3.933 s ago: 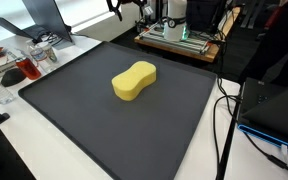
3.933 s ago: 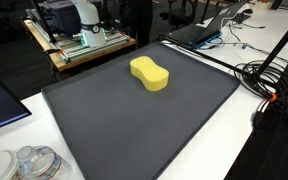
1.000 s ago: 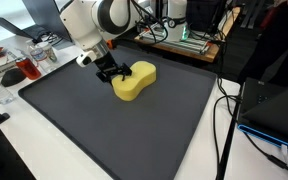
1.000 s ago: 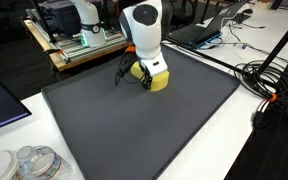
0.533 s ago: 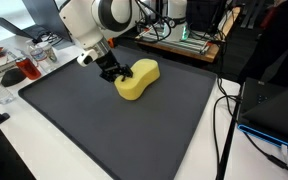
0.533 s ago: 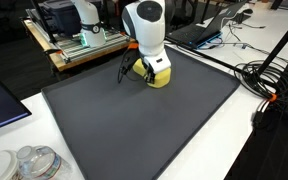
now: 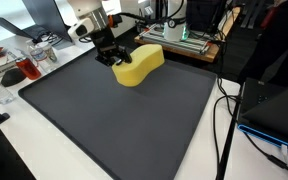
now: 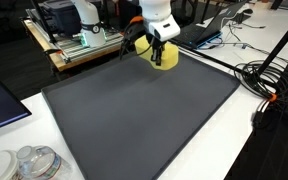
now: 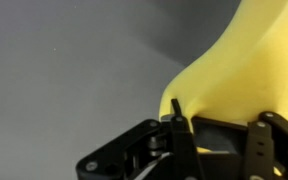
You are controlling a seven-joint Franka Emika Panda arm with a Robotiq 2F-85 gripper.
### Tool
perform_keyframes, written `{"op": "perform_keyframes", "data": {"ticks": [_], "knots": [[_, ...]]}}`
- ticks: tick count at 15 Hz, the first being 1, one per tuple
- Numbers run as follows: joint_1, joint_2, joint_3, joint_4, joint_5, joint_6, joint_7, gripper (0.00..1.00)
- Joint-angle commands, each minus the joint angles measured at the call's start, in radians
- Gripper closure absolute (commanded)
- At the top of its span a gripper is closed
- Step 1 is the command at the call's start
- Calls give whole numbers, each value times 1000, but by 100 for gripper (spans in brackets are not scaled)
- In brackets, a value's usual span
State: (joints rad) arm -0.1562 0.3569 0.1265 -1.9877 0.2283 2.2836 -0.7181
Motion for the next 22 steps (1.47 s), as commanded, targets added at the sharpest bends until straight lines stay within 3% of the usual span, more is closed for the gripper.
{"op": "perform_keyframes", "data": {"ticks": [1, 8, 17, 19, 22], "knots": [[38, -186, -32, -107, -40, 10, 76, 100], [92, -406, -80, -149, -170, -14, 250, 100], [120, -560, -105, -125, -278, -9, 399, 100], [122, -580, -102, -126, -295, 12, 425, 100], [118, -605, -90, -172, -355, 139, 503, 100]]}}
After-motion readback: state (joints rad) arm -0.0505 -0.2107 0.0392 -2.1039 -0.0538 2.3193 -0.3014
